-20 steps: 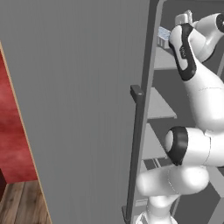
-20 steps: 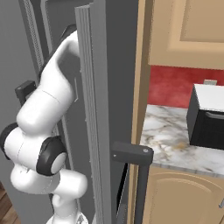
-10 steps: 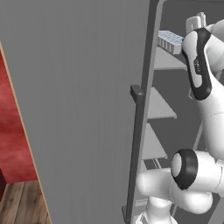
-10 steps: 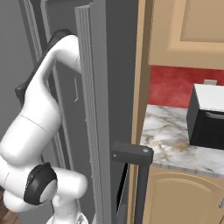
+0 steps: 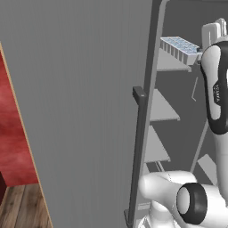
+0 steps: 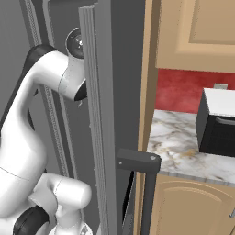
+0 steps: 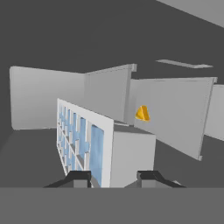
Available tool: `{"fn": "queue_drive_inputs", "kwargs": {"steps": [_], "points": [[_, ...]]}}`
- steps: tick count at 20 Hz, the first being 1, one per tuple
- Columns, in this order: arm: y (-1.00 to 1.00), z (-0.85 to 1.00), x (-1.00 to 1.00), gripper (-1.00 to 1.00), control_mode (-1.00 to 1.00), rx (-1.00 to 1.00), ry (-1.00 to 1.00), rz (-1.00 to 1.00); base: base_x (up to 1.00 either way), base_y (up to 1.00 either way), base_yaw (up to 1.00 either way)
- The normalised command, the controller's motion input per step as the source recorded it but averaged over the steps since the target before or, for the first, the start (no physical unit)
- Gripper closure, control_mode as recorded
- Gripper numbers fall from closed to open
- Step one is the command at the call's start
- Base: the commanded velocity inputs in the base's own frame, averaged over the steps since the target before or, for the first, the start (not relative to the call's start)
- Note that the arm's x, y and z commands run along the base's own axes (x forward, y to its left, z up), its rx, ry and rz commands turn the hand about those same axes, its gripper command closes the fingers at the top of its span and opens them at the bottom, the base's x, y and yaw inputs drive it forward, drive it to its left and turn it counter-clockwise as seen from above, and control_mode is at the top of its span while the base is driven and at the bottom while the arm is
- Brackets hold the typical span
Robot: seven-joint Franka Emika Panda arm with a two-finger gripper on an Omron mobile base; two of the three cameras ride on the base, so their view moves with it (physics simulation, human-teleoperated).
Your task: Open the freezer door, pick up the ice cube tray from the freezer, and place it on the dining counter.
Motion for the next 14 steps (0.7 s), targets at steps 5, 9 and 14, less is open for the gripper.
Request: {"fn": "queue_drive_inputs", "kwargs": {"steps": [5, 9, 14], "points": [[0.21, -0.02, -0.95, 1.0, -1.0, 0.0, 0.0, 0.0, 0.0, 0.0, 0.0], [0.35, -0.04, -0.87, 1.0, -1.0, 0.0, 0.0, 0.0, 0.0, 0.0, 0.0], [0.33, 0.0, -0.8, 1.0, -1.0, 0.0, 0.0, 0.0, 0.0, 0.0, 0.0]]}}
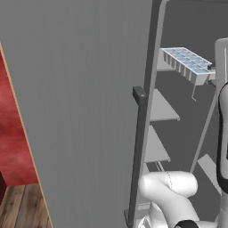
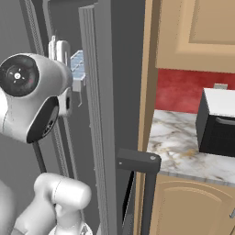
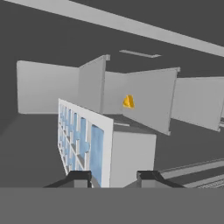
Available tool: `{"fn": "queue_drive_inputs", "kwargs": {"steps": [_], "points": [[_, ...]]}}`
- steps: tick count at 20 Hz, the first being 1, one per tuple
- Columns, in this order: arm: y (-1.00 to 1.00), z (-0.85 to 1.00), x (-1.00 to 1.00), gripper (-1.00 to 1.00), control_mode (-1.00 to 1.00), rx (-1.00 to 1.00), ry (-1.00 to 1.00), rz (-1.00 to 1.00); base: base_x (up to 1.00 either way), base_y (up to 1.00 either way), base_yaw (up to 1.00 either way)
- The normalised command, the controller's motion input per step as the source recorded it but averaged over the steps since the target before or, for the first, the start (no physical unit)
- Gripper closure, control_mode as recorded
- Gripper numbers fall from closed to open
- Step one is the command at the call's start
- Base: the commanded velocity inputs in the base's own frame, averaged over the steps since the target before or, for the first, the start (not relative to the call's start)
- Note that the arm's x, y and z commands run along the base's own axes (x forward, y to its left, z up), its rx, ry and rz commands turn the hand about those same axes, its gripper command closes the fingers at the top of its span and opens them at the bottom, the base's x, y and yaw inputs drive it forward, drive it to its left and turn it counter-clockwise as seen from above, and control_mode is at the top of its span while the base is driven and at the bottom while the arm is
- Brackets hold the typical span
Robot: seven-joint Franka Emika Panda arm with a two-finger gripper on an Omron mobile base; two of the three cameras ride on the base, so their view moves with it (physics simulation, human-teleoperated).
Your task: Open the freezer door, pick up the ice cube tray from the freezer, and place it on the dining counter.
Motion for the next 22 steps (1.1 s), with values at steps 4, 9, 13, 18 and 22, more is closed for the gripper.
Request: {"fn": "queue_drive_inputs", "kwargs": {"steps": [4, 9, 13, 18, 22], "points": [[0.3, 0.0, -0.68, 1.0, -1.0, 0.0, 0.0, 0.0, 0.0, 0.0, 0.0], [0.29, 0.0, -0.55, 1.0, -1.0, -0.01, 0.0, 0.0, 0.0, 0.0, 0.0], [0.17, 0.0, -0.31, 1.0, -1.0, 0.0, 0.0, 0.0, 0.0, 0.0, 0.0], [0.12, 0.0, -0.15, 1.0, -1.0, 0.0, 0.0, 0.0, 0.0, 0.0, 0.0], [0.02, 0.0, -0.04, 1.0, 1.0, 0.0, 0.0, 0.0, -0.38, 0.05, 0.02]]}}
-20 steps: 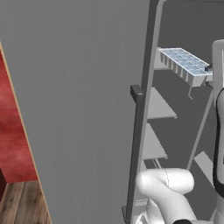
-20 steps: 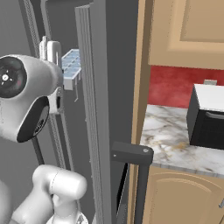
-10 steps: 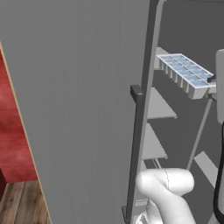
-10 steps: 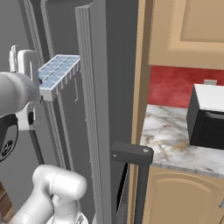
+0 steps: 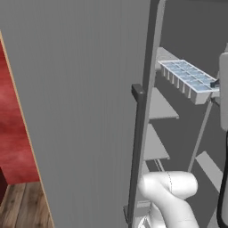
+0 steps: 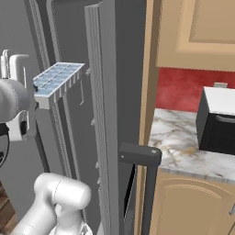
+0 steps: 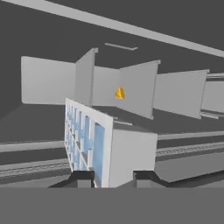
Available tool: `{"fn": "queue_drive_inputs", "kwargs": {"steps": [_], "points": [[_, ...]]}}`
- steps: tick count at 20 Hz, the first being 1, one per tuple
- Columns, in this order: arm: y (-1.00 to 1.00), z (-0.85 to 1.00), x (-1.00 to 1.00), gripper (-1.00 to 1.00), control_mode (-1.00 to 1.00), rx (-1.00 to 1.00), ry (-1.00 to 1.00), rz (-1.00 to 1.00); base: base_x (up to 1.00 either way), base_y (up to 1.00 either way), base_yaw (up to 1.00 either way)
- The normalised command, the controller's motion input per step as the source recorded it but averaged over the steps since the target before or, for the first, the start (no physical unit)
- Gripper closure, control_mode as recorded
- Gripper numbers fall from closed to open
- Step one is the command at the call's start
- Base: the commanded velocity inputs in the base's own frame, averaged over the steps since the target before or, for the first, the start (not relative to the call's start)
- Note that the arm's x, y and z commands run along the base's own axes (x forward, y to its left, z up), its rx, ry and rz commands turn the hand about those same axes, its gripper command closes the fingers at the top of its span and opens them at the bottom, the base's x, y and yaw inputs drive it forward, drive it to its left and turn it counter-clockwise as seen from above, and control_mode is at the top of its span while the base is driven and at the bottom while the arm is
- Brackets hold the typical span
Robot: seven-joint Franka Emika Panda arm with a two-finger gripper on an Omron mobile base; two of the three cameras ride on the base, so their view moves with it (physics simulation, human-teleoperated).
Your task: Open the freezer door, pick up the ice cube tray from the freezer, and place it on the dining counter.
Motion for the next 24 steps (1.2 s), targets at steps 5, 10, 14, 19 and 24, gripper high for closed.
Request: {"fn": "queue_drive_inputs", "kwargs": {"steps": [5, 10, 14, 19, 24], "points": [[0.0, 0.0, 0.0, 1.0, 1.0, 0.0, 0.0, 0.0, -0.97, 0.54, 0.2], [0.0, 0.0, 0.0, 1.0, 1.0, 0.0, 0.0, 0.0, -0.7, 0.73, 0.51], [0.0, 0.0, 0.0, 1.0, 1.0, 0.0, 0.0, 0.0, -0.54, 0.72, 0.62], [0.0, 0.0, 0.0, 1.0, 1.0, 0.0, 0.0, 0.0, -0.37, 0.66, 0.84], [0.0, 0.0, 0.0, 1.0, 1.0, 0.0, 0.0, 0.0, -0.12, 0.38, 0.99]]}}
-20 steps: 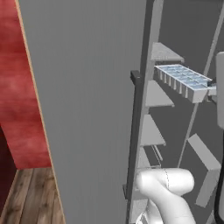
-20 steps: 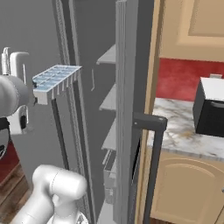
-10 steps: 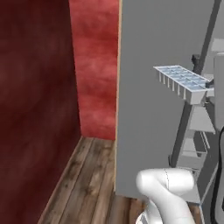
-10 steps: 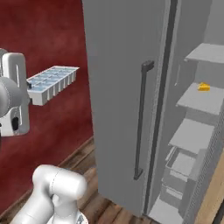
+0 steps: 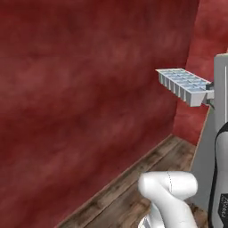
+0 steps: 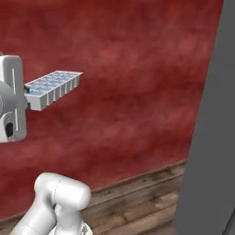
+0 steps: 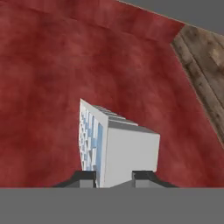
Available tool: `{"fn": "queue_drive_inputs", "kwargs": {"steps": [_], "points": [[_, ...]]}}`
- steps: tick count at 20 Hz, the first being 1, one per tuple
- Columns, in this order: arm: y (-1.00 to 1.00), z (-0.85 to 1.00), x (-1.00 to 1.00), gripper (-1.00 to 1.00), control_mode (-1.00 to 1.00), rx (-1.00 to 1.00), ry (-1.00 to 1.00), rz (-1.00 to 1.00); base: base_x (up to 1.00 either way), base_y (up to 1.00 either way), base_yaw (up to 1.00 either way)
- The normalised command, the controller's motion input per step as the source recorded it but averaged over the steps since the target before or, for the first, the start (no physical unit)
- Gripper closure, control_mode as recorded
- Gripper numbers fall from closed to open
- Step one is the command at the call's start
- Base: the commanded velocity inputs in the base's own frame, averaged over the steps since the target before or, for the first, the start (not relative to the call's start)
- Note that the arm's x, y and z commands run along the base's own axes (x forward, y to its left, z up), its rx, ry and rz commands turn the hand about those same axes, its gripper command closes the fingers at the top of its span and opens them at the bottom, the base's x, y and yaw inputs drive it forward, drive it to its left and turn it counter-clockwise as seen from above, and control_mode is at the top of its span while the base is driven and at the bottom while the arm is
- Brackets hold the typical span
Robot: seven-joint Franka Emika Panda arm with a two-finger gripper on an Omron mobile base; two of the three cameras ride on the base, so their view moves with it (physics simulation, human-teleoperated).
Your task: Open the freezer door, pick up the ice cube tray from the freezer, and place it on the dining counter.
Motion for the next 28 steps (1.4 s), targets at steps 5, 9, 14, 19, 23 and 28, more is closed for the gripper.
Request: {"fn": "queue_drive_inputs", "kwargs": {"steps": [5, 9, 14, 19, 23, 28], "points": [[0.0, 0.0, 0.0, 1.0, 1.0, 0.0, 0.0, 0.0, -0.17, 0.1, 1.0], [0.0, 0.0, 0.0, 1.0, 1.0, 0.0, 0.0, 0.0, -0.15, 0.0, 1.0], [0.0, 0.0, 0.0, 1.0, 1.0, 0.0, 0.0, 0.0, -0.15, 0.0, 1.0], [0.0, 0.0, 0.0, 1.0, 1.0, 0.0, 0.0, 0.0, -0.15, 0.0, 1.0], [0.0, 0.0, 0.0, 1.0, 1.0, 0.0, 0.0, 0.0, -0.15, 0.0, 1.0], [0.0, 0.0, 0.0, 1.0, 1.0, 0.0, 0.0, 0.0, -0.11, 0.06, 1.0]]}}
